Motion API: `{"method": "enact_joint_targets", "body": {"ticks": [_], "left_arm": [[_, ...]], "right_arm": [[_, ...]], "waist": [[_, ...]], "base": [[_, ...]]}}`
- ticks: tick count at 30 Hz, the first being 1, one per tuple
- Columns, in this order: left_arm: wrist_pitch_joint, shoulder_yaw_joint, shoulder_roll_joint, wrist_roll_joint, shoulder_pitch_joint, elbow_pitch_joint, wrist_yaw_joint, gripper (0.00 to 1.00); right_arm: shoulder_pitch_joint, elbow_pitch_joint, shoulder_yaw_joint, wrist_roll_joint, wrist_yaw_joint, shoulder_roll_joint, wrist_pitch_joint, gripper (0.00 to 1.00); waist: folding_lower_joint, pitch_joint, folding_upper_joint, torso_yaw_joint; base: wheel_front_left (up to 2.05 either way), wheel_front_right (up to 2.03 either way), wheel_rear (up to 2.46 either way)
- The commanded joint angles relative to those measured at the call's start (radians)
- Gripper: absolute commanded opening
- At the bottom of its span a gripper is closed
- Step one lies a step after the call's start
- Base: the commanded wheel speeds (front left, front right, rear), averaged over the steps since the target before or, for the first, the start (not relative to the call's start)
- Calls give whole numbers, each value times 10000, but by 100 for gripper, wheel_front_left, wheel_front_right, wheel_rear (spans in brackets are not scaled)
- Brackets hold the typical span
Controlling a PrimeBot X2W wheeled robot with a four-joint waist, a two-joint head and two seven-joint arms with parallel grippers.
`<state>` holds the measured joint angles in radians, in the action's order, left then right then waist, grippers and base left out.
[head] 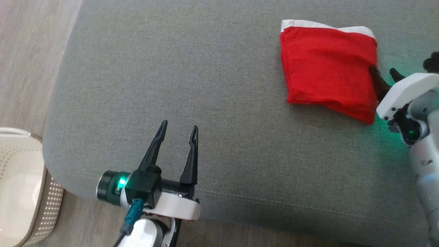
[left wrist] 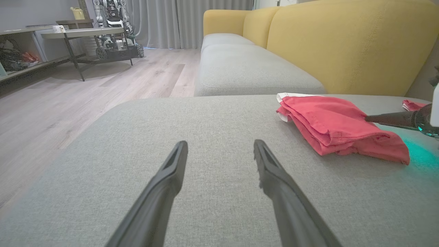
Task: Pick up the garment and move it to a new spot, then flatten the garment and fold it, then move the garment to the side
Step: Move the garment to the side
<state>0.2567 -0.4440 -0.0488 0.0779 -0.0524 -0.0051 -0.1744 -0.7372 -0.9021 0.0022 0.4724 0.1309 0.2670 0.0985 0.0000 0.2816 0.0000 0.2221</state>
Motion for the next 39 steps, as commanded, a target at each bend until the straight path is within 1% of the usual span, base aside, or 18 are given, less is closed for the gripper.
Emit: {"method": "enact_joint_targets", "body": {"ticks": [1, 2, 3, 4, 5, 8, 12, 17, 23, 26, 32, 36, 39], "left_arm": [[51, 239, -14, 18, -403, -343, 47, 100], [51, 238, -14, 29, -427, -324, 32, 100], [51, 251, -14, 46, -452, -303, 14, 100], [51, 309, -14, 91, -521, -296, -44, 100], [51, 337, -14, 109, -551, -298, -67, 100], [51, 384, -14, 118, -587, -290, -105, 100], [51, 395, -14, 112, -577, -267, -170, 100], [51, 331, -14, 129, -507, -297, -203, 100], [51, 353, -14, 71, -479, -426, -185, 100], [51, 340, -14, 86, -536, -491, -147, 100], [51, 453, -14, 125, -641, -617, -206, 100], [51, 456, -14, 75, -725, -585, -88, 100], [51, 498, -14, 29, -772, -575, -54, 100]], "right_arm": [[-347, 73, 303, 166, -2, 178, 183, 84], [-396, -10, 400, 265, -2, 201, 283, 69], [-430, -107, 461, 372, -2, 225, 384, 49], [-462, -208, 737, 528, -2, 271, 650, 21], [-464, -208, 860, 636, -2, 299, 733, 0], [-449, -113, 1100, 841, -2, 390, 763, 0], [-399, 174, 1531, 1075, -2, 777, 429, 0], [-454, 394, 2074, 1010, -2, 1517, 187, 0], [-814, 428, 2195, 761, -2, 2492, 170, 0], [-964, 444, 2074, 694, -2, 2851, 267, 0], [-1277, 633, 1761, 123, -2, 3539, 430, 0], [-1491, 714, 1179, -578, -2, 3958, 213, 0], [-1620, 739, 630, -1365, -2, 4106, 66, 0]], "waist": [[0, 131, 0, 109], [0, 163, 0, 131], [0, 197, 0, 151], [0, 265, 0, 178], [0, 281, 0, 178], [0, 284, 0, 145], [0, 172, 0, -41], [0, -27, 0, -475], [0, -34, 0, -1146], [0, 72, 0, -1401], [0, 365, 0, -1782], [0, 520, 0, -1907], [0, 608, 0, -1987]], "base": [[0, 0, 0], [0, 0, 0], [0, 0, 0], [0, 0, 0], [0, 0, 0], [0, 0, 0], [0, 0, 0], [0, 0, 0], [0, 0, 0], [0, 0, 0], [0, 0, 0], [0, 0, 0], [0, 0, 0]]}}
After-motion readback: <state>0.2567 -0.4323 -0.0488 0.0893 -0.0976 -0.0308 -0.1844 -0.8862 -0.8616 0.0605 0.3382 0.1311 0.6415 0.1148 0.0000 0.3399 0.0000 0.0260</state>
